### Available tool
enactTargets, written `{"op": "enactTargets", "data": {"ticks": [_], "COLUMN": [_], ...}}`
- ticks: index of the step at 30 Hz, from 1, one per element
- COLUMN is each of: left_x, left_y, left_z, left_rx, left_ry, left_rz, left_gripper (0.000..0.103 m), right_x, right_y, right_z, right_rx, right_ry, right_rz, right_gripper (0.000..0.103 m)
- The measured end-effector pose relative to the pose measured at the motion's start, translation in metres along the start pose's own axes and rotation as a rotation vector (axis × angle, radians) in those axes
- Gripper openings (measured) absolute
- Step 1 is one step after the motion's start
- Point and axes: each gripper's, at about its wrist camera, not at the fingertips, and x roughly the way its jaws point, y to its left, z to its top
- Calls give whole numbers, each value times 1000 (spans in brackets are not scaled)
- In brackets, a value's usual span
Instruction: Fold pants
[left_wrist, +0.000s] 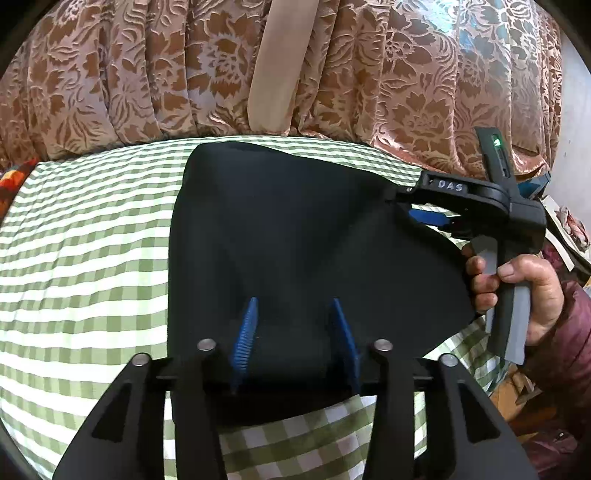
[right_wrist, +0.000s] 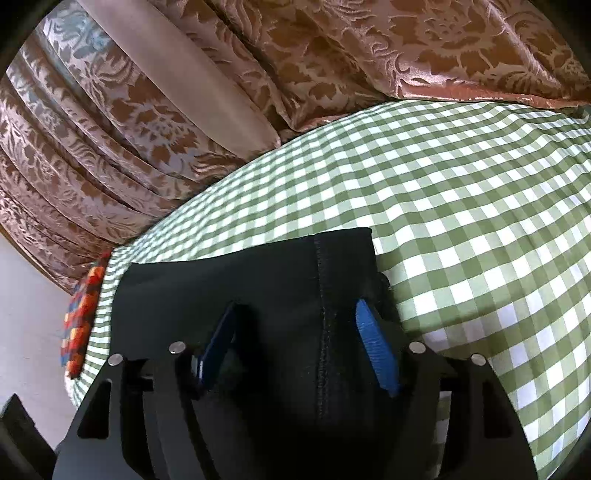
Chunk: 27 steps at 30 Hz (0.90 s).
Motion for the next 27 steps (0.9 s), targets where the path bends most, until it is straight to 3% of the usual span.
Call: {"op": "enactTargets", "data": {"ticks": [2, 8, 12, 13, 20, 24, 27], "left_x": [-2, -11, -16, -17, -14, -14, -15], "left_y": [-2, 2, 8, 10, 26, 28, 28], "left_z": [0, 1, 2, 2, -4, -9, -10], "left_rx": [7, -20, -47, -56, -111, -125, -138], "left_ry": [-5, -24, -38, -40, -2, 0, -1], "left_rz": [8, 37, 77, 89, 158, 164, 159], "left_gripper": [50, 50, 50, 50, 50, 55, 59], "right_x": [-9, -41, -53, -54, -53, -41, -33], "right_y": [1, -12, -27, -28, -23, -13, -24], "right_z": [0, -16, -30, -33, -49, -48, -54], "right_rx": [9, 29, 63, 62, 14, -81, -68], "right_ry": [-9, -35, -6, 5, 63, 69, 54], "right_rz": [11, -3, 0, 1, 4, -66, -39], "right_gripper": [74, 74, 73, 70, 21, 19, 19]}}
